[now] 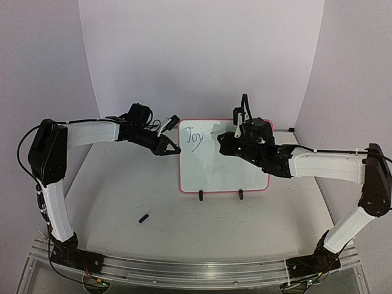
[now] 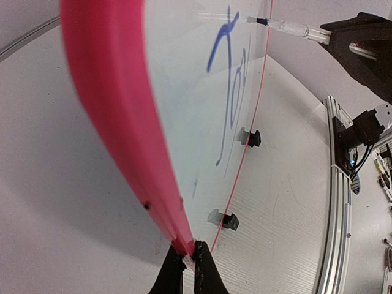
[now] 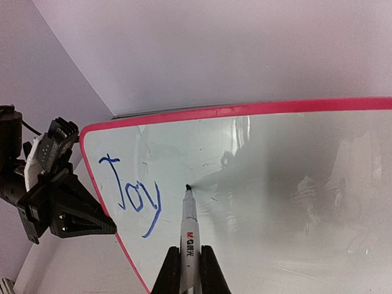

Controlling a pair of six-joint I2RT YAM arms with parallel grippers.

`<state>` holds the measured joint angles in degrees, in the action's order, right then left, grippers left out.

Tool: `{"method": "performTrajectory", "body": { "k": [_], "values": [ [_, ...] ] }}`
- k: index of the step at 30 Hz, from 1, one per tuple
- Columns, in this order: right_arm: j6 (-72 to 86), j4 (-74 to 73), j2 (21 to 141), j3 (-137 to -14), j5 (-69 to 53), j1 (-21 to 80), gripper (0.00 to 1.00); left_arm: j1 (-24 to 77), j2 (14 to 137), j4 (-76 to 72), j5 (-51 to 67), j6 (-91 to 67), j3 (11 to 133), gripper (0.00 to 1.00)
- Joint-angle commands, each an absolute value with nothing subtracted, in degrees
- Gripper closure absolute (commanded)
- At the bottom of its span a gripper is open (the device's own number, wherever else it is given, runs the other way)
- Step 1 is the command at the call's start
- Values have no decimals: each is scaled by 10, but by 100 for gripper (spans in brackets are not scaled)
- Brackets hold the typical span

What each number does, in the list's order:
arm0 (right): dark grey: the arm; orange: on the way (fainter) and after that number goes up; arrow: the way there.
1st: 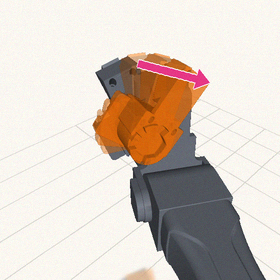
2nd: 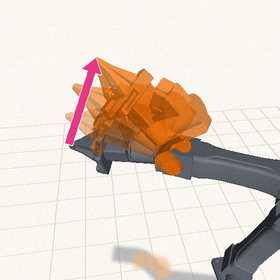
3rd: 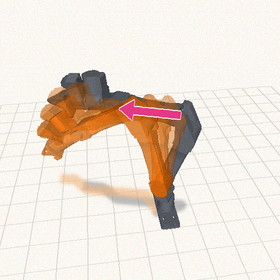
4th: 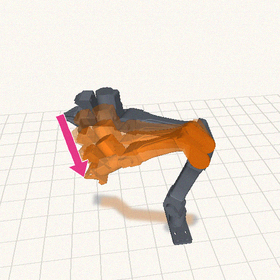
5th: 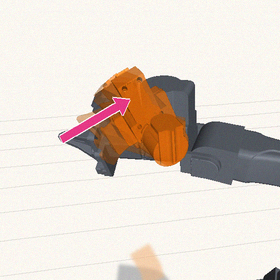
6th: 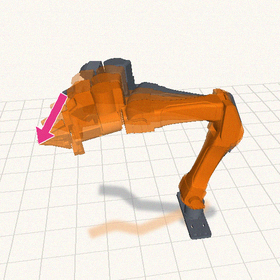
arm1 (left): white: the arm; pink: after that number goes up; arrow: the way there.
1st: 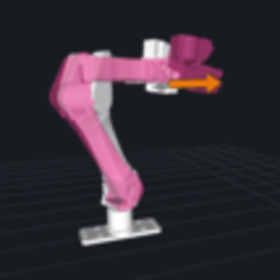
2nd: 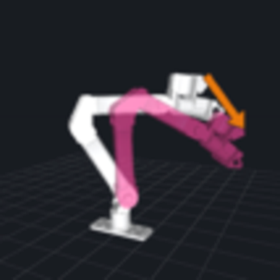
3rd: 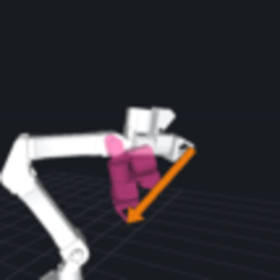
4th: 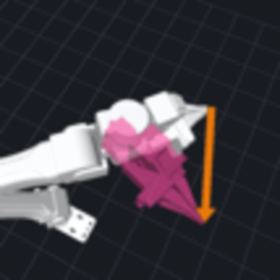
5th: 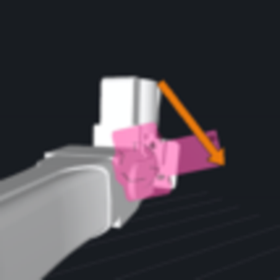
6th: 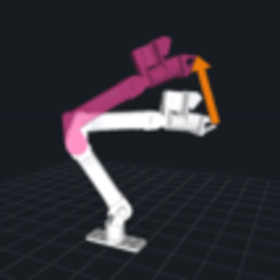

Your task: Write a sentence on the whiteboard

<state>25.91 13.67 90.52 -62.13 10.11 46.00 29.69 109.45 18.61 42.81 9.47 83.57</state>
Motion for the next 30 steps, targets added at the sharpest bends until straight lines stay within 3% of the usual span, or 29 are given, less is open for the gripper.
{"method": "performTrajectory", "body": {
  "k": [1,14,30],
  "values": [
    [271,134,905,-614,115,457,100,310,1088,232,398,136,842,100],
    [284,148,871,-575,83,457,100,311,1087,233,398,136,842,100],
    [251,168,890,-646,82,457,100,311,1088,235,396,137,843,100]
  ]
}}
